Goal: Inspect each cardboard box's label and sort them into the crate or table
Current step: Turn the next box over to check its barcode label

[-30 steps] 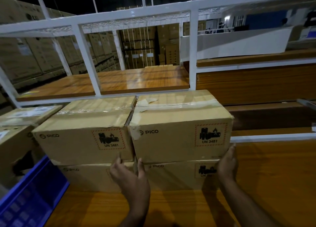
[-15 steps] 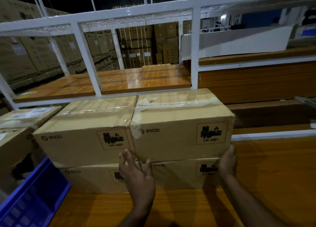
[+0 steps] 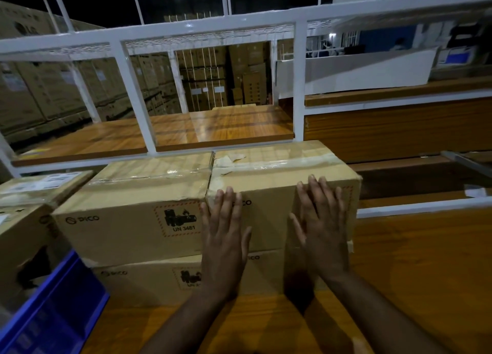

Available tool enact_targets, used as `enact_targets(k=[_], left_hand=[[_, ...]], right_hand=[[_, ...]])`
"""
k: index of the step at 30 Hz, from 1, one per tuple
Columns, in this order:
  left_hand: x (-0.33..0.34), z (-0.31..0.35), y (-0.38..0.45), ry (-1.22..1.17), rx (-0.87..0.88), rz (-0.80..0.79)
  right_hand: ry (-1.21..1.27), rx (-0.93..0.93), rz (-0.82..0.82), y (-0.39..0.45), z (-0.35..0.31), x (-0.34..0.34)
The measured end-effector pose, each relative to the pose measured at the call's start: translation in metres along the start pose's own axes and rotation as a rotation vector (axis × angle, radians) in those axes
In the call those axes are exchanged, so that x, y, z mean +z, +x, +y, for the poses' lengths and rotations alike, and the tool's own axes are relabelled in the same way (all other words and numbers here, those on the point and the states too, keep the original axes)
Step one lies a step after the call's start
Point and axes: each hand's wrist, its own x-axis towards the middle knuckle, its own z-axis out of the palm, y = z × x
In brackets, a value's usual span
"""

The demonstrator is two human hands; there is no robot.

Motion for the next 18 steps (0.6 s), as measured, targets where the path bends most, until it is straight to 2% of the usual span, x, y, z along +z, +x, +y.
enact_targets(k=[11,18], left_hand=[[-0.008,-0.018,0.000,0.041,0.069,-0.109],[-0.026,-0.042,-0.006,-0.010,0.170,-0.202]], right_hand=[[-0.103,-0.021,-0.019,-0.002,0.000,0.001],[-0.080,0.136,-0.082,-0.002,-0.034,-0.015]])
